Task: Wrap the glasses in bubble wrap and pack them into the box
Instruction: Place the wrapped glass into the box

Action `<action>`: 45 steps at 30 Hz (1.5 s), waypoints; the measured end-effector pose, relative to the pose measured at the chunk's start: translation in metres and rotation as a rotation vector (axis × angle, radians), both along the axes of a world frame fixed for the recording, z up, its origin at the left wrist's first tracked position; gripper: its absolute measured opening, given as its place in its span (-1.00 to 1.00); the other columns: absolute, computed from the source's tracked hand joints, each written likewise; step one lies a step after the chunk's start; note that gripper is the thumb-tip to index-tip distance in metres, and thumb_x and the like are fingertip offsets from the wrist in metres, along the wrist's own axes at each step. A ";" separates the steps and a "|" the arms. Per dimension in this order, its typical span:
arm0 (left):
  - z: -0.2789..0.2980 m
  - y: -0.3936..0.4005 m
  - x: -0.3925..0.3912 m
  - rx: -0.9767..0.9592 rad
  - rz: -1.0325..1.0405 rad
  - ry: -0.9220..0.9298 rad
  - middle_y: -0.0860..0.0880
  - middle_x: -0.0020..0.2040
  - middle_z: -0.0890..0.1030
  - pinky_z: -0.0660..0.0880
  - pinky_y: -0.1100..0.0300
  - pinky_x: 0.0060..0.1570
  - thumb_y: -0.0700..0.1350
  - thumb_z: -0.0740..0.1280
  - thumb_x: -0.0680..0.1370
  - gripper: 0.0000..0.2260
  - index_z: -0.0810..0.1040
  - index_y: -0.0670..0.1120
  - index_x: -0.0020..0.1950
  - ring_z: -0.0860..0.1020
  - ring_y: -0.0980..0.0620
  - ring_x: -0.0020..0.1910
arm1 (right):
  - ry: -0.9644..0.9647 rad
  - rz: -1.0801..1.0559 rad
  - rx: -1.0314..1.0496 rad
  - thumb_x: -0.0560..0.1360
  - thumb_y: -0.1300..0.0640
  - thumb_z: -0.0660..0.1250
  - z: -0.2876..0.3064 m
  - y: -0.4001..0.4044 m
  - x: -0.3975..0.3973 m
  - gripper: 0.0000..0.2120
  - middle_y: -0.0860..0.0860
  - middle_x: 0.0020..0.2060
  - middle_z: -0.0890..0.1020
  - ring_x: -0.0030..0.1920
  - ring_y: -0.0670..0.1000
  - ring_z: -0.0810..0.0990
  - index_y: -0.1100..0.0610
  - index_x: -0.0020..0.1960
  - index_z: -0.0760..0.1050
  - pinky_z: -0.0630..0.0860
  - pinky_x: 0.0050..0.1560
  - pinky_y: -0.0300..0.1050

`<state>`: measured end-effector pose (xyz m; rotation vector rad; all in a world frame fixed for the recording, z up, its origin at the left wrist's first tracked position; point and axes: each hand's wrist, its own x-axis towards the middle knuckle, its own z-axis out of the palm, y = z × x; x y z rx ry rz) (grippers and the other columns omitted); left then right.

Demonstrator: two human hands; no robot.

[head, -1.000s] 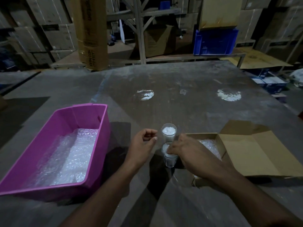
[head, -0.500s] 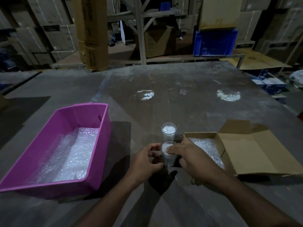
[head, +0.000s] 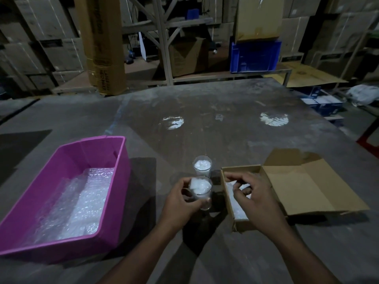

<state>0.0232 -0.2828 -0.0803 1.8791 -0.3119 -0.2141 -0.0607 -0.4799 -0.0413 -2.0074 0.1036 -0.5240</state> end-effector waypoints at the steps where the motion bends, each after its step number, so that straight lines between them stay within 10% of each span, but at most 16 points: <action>1: 0.006 0.002 -0.001 -0.042 0.005 0.019 0.12 0.07 0.69 0.59 0.27 -0.06 -0.10 0.64 0.36 -0.52 0.57 0.09 0.21 0.65 0.18 0.02 | -0.002 -0.003 0.039 0.54 0.37 0.33 0.003 -0.002 -0.004 -0.57 -0.22 0.03 0.66 0.05 -0.15 0.60 -0.14 0.16 0.61 0.47 -0.09 -0.38; 9: 0.069 -0.006 -0.012 -0.374 -0.139 0.215 -0.04 0.12 0.70 0.55 0.18 0.03 -0.04 0.55 0.41 -0.54 0.58 -0.04 0.28 0.65 0.05 0.08 | 0.162 0.210 0.006 0.41 0.00 0.59 0.024 -0.014 -0.014 -0.26 -0.27 0.29 0.53 0.31 -0.24 0.49 -0.17 0.50 0.34 0.48 0.24 -0.23; 14: 0.072 -0.040 -0.022 -0.385 -0.251 0.240 -0.10 0.10 0.70 0.60 0.16 0.08 -0.11 0.58 0.41 -0.53 0.57 -0.16 0.27 0.67 -0.01 0.07 | 0.146 0.191 -0.123 0.38 0.06 0.60 0.038 -0.027 -0.013 -0.38 -0.24 0.17 0.62 0.16 -0.21 0.59 -0.11 0.38 0.46 0.55 0.10 -0.21; 25: 0.037 -0.064 -0.011 -0.050 -0.297 0.144 0.14 0.22 0.60 0.59 0.15 0.20 -0.01 0.65 0.35 -0.32 0.45 0.08 0.41 0.59 0.18 0.15 | 0.366 0.075 -0.586 0.32 -0.07 0.60 0.025 -0.092 -0.013 -0.30 -0.22 0.20 0.61 0.13 -0.21 0.57 -0.13 0.41 0.44 0.57 0.13 -0.14; 32: 0.026 -0.057 -0.010 0.163 -0.279 0.015 0.15 0.21 0.61 0.47 0.38 -0.18 -0.02 0.57 0.45 -0.46 0.51 0.06 0.41 0.61 0.12 -0.11 | 0.430 0.096 -0.778 0.35 -0.05 0.55 0.004 -0.080 -0.005 -0.32 -0.14 0.26 0.60 0.18 -0.10 0.60 -0.12 0.42 0.41 0.55 0.10 -0.15; 35: 0.026 -0.057 -0.015 0.255 -0.300 -0.081 0.14 0.22 0.62 0.39 0.44 -0.28 -0.01 0.52 0.50 -0.52 0.52 0.09 0.40 0.46 0.27 0.08 | 0.474 0.109 -0.829 0.35 -0.06 0.53 -0.003 -0.075 -0.001 -0.34 -0.11 0.24 0.61 0.18 -0.05 0.60 -0.11 0.41 0.42 0.53 0.08 -0.14; 39: 0.023 -0.059 -0.019 0.272 -0.322 -0.081 0.09 0.16 0.63 0.57 0.19 -0.08 -0.03 0.49 0.53 -0.57 0.52 0.10 0.39 0.47 0.31 0.10 | 0.521 0.144 -0.858 0.33 -0.07 0.53 -0.011 -0.074 0.004 -0.35 -0.10 0.21 0.62 0.13 -0.03 0.60 -0.13 0.38 0.41 0.54 0.03 -0.10; 45: 0.014 -0.059 -0.018 0.231 -0.329 -0.084 0.18 0.12 0.62 0.37 0.44 -0.38 -0.06 0.51 0.52 -0.58 0.55 0.08 0.36 0.48 0.31 -0.41 | 0.572 0.239 -0.848 0.32 0.00 0.55 -0.012 -0.078 0.011 -0.41 -0.12 0.17 0.64 0.11 -0.05 0.60 -0.13 0.30 0.45 0.57 0.03 -0.08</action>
